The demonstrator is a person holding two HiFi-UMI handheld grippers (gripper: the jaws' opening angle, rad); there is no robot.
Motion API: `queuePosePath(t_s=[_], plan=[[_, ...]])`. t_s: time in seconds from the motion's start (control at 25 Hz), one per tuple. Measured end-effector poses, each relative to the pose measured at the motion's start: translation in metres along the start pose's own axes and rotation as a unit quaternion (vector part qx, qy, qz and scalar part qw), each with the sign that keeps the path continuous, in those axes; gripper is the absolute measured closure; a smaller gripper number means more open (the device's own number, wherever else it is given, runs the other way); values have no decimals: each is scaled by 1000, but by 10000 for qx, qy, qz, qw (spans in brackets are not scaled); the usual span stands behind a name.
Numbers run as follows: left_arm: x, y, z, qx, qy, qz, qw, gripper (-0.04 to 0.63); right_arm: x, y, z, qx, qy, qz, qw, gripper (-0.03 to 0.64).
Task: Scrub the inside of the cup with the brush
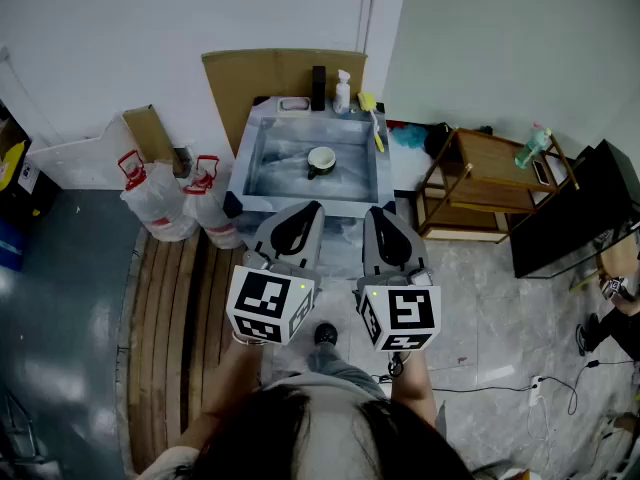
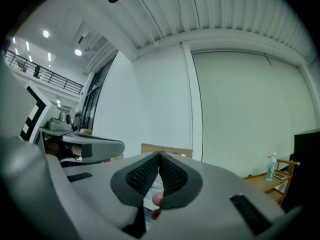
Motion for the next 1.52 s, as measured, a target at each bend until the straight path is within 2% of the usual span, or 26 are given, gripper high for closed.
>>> queuePosePath(t_s=[0.28, 0.64, 1.16, 1.52], plan=[[6, -51, 9, -142, 112, 191, 9997, 581, 11, -34, -36, -172, -35, 119, 9998, 592], [23, -75, 23, -400, 268, 517, 9975, 581, 29, -61, -56, -397, -110, 416, 9983, 591], [36, -123, 56, -355, 293, 670, 9967, 580, 44, -112, -75, -354, -18, 750, 9966, 589], [65, -179, 105, -232, 393, 1092, 9930, 580, 57, -181, -100, -177, -61, 1106, 9937, 589]])
Point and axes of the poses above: the fingertips, and each gripper's own axes: y backward along the fingers, z to its left, x out of its underside, the point moved 1 cm from there along y, backward along the fingers, and after that the axes turned 7 degrees about z, right-handed, at the moved point
